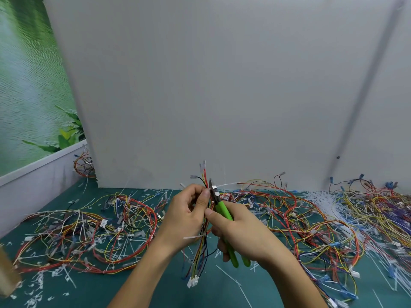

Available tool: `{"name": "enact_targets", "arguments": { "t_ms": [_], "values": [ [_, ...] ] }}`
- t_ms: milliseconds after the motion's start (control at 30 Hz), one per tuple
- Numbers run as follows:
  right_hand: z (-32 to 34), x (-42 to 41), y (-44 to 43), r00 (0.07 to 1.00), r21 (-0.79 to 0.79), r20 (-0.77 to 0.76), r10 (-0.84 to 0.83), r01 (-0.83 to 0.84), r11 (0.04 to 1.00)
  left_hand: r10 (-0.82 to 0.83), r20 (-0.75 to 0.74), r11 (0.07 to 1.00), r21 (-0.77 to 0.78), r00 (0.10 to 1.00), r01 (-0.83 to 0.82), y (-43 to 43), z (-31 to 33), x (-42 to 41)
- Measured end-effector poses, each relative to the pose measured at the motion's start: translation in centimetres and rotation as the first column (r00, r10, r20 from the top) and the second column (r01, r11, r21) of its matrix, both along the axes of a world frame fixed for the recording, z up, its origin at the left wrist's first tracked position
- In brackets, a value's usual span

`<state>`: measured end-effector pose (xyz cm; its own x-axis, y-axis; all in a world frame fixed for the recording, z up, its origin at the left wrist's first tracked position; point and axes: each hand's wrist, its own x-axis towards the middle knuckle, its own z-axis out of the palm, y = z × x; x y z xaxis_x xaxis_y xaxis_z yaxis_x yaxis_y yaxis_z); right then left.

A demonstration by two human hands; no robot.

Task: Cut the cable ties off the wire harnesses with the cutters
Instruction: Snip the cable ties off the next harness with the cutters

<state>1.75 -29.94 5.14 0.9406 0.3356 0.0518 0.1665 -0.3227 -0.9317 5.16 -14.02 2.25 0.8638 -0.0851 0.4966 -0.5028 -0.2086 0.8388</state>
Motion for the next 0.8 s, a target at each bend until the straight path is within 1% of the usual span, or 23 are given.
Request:
{"name": "enact_targets", "arguments": {
  "t_ms": [200,433,633,800],
  "values": [
    [0.28,-0.12,-0.15,0.999,0.042,-0.041,0.033,-0.032,0.999,-0.014,0.005,1.0,0.024,1.0,0.014,0.05,-0.07,0.19],
    [-0.12,0.35,-0.5,1.0,0.007,-0.019,0.0,0.0,1.0,-0.013,0.048,0.999,0.045,0.999,0.011,0.03,0.11,-0.06],
    [-0.23,0.34,-0.13,1.0,-0.048,0.005,0.003,-0.003,0.999,0.046,0.085,0.994,0.095,0.995,-0.054,0.39,0.23,0.02],
    [0.01,0.21,-0.15,0.999,-0.112,-0.007,0.046,-0.046,0.993,0.084,0.116,0.982,0.161,0.99,-0.102,0.4,0.19,-0.06]
  ]
}}
